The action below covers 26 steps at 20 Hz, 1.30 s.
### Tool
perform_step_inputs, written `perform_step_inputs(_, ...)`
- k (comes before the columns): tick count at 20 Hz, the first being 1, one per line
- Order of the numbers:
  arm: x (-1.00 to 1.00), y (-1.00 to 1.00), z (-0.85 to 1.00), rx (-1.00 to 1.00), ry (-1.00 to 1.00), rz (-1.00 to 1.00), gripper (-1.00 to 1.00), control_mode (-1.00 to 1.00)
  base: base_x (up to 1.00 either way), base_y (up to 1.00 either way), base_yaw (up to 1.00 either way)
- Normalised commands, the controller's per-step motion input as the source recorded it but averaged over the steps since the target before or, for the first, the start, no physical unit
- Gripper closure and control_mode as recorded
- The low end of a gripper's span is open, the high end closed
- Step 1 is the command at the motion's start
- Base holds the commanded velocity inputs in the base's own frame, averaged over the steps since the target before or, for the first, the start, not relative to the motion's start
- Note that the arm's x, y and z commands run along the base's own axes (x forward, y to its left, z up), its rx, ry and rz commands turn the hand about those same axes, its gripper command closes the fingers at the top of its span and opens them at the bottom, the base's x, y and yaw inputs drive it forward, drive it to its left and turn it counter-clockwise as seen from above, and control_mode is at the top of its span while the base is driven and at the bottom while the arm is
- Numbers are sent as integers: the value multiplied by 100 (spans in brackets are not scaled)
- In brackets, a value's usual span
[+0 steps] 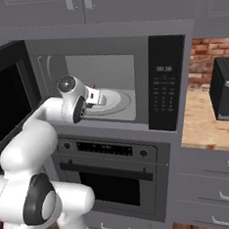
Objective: Transport the chicken drumstick from the fridge to the microwave and turn on the microwave.
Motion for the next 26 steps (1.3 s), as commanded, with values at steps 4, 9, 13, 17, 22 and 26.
perform_step_inputs(4, 34, 0, -16, 0, 0, 0, 100, -100, 0, 0, 0)
perform_step_inputs(9, 25, 0, -18, 0, 0, 0, 100, -100, 0, 0, 0)
perform_step_inputs(13, 19, 0, -13, 0, 0, 0, 100, -100, 0, 0, 0)
perform_step_inputs(17, 13, 0, -9, 0, 0, 0, 100, -100, 0, 0, 0)
perform_step_inputs(22, 12, 0, -9, 0, 0, 0, 100, -100, 0, 0, 0)
perform_step_inputs(26, 15, 0, -8, 0, 0, 0, 100, -100, 0, 0, 0)
